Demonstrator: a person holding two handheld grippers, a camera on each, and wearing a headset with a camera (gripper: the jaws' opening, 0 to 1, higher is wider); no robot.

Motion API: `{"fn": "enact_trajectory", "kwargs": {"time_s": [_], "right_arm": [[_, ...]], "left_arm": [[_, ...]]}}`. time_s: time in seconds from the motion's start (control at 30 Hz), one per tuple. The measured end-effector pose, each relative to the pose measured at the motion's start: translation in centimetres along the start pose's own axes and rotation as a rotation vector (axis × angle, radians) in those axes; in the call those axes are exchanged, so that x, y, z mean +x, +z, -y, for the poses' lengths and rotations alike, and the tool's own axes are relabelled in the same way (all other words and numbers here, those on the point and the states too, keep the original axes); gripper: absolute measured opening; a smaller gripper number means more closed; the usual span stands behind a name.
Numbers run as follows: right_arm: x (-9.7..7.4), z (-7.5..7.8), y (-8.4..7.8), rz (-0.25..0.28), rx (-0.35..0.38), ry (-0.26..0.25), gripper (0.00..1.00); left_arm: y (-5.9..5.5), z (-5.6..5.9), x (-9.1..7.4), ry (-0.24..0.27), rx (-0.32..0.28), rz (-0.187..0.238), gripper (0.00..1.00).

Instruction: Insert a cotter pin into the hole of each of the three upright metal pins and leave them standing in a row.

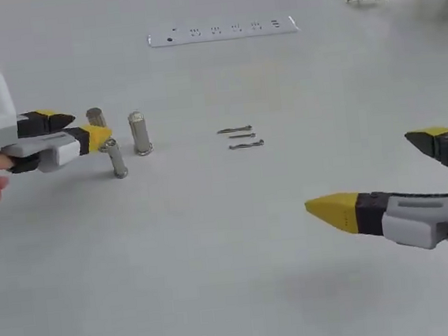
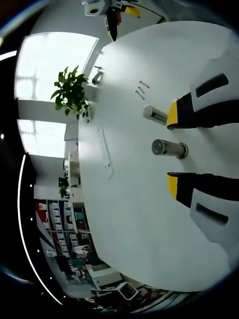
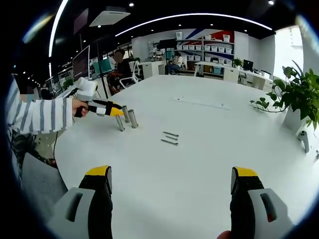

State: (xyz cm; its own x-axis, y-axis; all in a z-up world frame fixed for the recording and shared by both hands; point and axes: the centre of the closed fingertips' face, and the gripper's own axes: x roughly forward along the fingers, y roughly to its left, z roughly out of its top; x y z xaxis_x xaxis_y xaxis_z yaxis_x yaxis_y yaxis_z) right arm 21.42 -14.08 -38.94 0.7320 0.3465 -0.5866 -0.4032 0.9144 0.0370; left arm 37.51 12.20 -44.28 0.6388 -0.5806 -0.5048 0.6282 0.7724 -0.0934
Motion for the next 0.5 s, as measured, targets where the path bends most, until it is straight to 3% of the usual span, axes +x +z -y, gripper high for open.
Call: {"fn": "enact_trajectory", "kwargs": {"time_s": [0.5], "right_arm": [[-0.1, 0.2, -1.0, -0.019, 0.016, -0.004, 0.99]], "left_arm": [[-0.8, 0.0, 1.6, -0.023, -0.002, -0.002, 0.14]]}}
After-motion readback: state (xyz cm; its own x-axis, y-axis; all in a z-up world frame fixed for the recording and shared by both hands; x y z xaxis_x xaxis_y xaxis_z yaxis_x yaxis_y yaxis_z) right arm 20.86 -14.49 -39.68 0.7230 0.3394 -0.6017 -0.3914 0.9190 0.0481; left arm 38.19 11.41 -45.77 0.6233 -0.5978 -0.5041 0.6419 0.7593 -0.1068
